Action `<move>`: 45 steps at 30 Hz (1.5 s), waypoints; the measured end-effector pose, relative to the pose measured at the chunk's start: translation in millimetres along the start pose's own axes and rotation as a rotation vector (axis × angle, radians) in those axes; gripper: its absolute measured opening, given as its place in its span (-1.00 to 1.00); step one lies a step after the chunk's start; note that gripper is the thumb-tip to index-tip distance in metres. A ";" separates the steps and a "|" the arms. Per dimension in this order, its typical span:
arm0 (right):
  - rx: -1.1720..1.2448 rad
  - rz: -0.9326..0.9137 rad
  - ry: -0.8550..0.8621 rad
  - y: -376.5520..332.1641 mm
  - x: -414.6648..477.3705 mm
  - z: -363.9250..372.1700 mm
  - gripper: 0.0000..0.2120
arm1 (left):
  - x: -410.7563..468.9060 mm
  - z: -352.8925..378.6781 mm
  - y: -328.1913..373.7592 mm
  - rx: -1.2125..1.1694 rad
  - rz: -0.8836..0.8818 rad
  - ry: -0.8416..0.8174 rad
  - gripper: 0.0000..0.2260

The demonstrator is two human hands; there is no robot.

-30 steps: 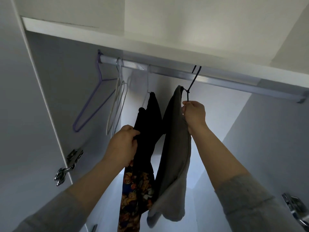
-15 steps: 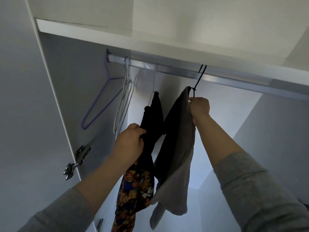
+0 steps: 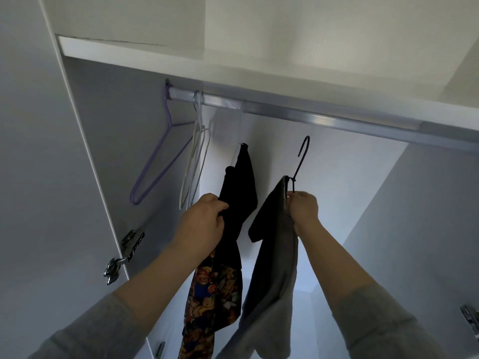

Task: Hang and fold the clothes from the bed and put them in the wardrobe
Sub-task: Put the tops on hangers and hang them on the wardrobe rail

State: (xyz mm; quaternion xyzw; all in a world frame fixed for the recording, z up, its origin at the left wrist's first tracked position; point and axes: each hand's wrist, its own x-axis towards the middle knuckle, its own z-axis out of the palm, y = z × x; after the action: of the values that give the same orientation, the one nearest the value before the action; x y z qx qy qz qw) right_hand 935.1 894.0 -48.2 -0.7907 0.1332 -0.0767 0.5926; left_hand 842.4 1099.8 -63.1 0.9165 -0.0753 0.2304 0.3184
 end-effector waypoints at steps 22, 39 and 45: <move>0.014 -0.061 -0.037 -54.0 59.1 0.4 -0.78 | 1.6 10.4 -7.8 -0.032 0.007 -0.016 -0.72; -0.078 -0.338 0.159 -15.3 -67.5 -13.8 -0.58 | -23.3 11.0 -5.1 -0.291 -0.073 0.014 -0.66; -0.006 -0.246 0.306 8.6 -119.3 -27.4 -0.62 | -39.3 4.2 18.3 -0.498 -0.132 -0.044 -0.70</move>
State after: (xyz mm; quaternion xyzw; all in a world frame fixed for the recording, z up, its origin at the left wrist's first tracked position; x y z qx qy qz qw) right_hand 812.7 902.6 -44.3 -0.7817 0.1245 -0.2676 0.5494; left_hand 804.0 1082.5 -74.5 0.8176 -0.0765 0.1634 0.5467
